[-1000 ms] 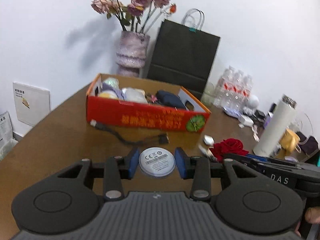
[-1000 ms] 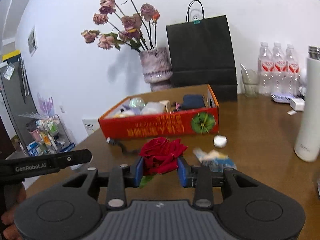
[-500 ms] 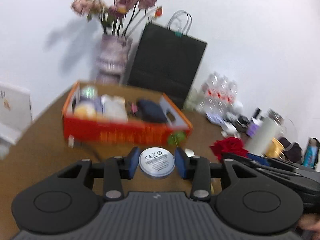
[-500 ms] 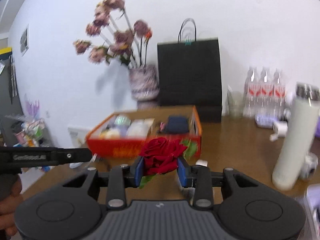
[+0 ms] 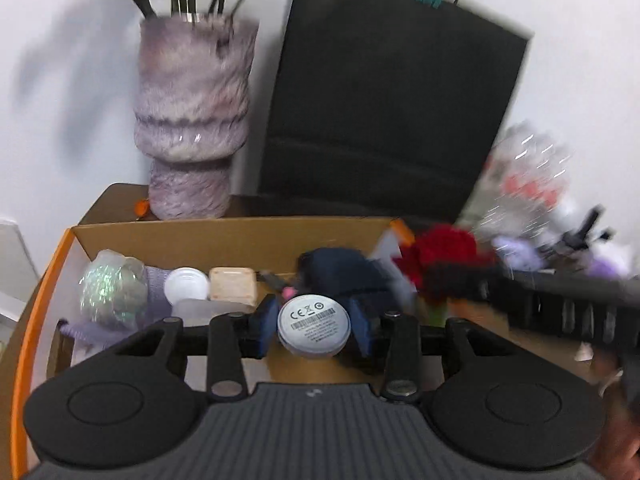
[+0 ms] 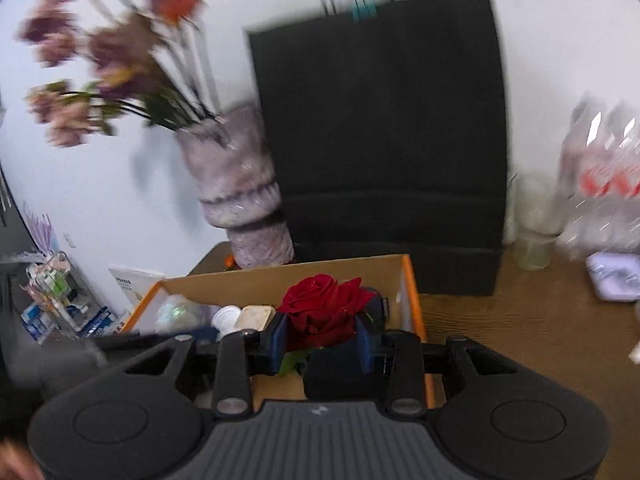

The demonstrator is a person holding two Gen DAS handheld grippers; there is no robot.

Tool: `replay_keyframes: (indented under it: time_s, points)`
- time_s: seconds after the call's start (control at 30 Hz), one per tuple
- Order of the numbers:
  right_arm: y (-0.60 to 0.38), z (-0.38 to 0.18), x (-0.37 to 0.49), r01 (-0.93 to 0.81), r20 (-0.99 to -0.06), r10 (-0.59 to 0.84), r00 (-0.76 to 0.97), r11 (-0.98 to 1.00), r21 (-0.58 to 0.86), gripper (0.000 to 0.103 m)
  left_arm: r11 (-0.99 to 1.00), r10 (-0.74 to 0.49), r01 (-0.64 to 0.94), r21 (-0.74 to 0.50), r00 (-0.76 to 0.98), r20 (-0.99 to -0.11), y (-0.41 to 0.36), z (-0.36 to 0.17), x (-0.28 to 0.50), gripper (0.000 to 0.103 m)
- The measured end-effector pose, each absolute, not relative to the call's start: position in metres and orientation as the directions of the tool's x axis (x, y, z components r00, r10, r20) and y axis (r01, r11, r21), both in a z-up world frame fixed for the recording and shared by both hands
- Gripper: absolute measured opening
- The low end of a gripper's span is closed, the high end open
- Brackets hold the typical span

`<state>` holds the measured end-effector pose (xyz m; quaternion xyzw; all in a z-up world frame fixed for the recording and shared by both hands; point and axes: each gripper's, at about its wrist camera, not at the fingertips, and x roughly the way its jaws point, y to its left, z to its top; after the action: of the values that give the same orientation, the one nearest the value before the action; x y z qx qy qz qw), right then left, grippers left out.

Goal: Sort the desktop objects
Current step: 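Carry the puck with the left tool while the right tool carries the rose into box, release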

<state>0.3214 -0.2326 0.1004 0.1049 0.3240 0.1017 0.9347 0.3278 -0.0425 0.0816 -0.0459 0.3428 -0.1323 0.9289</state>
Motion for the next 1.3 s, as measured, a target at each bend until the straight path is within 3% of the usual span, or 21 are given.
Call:
replay_keyframes:
  time_s: [0.07,0.13,0.27,0.33,0.43,0.63,0.83,1.1,1.3]
  points:
    - [-0.233,0.089,0.351,-0.1,-0.614,0.253,0.748,0.957,0.273,0.034,0.967,-0.253,0.209,-0.146,0.713,-0.654,-0.046,0.071,0.341,0.045]
    - [-0.229,0.079,0.371,-0.09,-0.63,0.239,0.739,0.962,0.259,0.034,0.972,-0.234,0.195,-0.133,0.724,-0.649,-0.044,0.066,0.345,0.064]
    - [-0.217,0.06,0.396,-0.091,-0.662,0.205,0.721,0.975,0.202,0.039,0.961,-0.277,0.206,-0.185,0.729,-0.626,-0.033,0.072,0.352,0.075]
    - [-0.213,0.056,0.401,-0.084,-0.674,0.175,0.718,0.983,0.165,0.052,0.968,-0.252,0.186,-0.171,0.755,-0.605,-0.025,0.08,0.349,0.079]
    - [-0.218,0.062,0.391,-0.075,-0.657,0.167,0.735,0.983,0.166,0.063,0.979,-0.204,0.144,-0.146,0.772,-0.602,-0.01,0.091,0.343,0.086]
    - [-0.235,0.101,0.351,-0.087,-0.611,0.21,0.763,0.971,0.225,0.069,0.993,-0.106,0.062,-0.096,0.809,-0.578,0.011,0.111,0.308,0.094]
    - [-0.224,0.115,0.278,-0.133,-0.61,0.209,0.764,0.977,0.169,0.076,0.996,-0.085,0.068,-0.05,0.837,-0.541,0.014,0.116,0.241,0.1]
    - [-0.207,0.079,0.143,-0.121,-0.572,0.154,0.806,0.988,0.095,0.082,0.99,-0.112,0.046,-0.132,0.824,-0.556,0.019,0.087,0.127,0.103]
    - [-0.189,0.03,0.049,-0.12,-0.572,0.151,0.807,0.989,0.092,0.082,0.997,-0.063,0.028,-0.074,0.84,-0.539,0.003,0.053,0.038,0.103]
